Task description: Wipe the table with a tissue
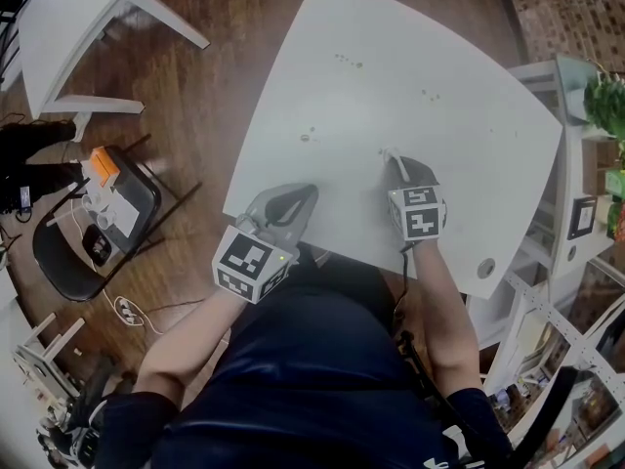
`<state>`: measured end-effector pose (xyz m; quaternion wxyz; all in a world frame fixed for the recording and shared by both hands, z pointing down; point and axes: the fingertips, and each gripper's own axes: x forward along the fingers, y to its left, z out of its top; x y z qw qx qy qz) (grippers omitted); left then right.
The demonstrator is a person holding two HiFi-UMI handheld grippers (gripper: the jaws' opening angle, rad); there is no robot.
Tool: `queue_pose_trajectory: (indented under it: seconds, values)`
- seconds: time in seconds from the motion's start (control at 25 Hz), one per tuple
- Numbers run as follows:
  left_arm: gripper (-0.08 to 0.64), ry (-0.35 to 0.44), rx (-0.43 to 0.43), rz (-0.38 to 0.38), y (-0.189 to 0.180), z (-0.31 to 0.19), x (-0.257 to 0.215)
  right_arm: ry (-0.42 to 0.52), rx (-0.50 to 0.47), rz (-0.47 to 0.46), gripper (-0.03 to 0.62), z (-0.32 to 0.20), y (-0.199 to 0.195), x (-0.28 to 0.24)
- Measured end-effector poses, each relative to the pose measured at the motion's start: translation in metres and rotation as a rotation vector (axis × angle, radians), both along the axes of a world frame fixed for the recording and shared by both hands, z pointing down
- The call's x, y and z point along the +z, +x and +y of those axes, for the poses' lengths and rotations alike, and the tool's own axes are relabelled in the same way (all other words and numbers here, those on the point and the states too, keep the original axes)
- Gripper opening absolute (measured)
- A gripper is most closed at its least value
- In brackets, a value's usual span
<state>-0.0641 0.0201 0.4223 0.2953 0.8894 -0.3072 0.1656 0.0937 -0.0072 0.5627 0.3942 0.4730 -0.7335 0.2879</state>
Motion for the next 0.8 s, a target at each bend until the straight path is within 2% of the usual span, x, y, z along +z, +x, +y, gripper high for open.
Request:
queue_pose_trajectory:
  seconds: [0.24,0.48,0.8]
  values:
    - [0.003,0.000,0.000,0.011,0.009,0.004,-0.001,-0.011,-0.016,-0.001,0.012,0.005,0.003,-0.003]
    - [0.002,-0.007,-0.011,0.012,0.006,0.006,-0.001,-0.010,0.043,-0.032,0.012,0.001,0.019,0.001]
    - [0.002,-0.007,-0.039,0.010,-0.008,0.002,0.000,0.011,0.094,0.001,0.012,-0.012,0.026,0.001]
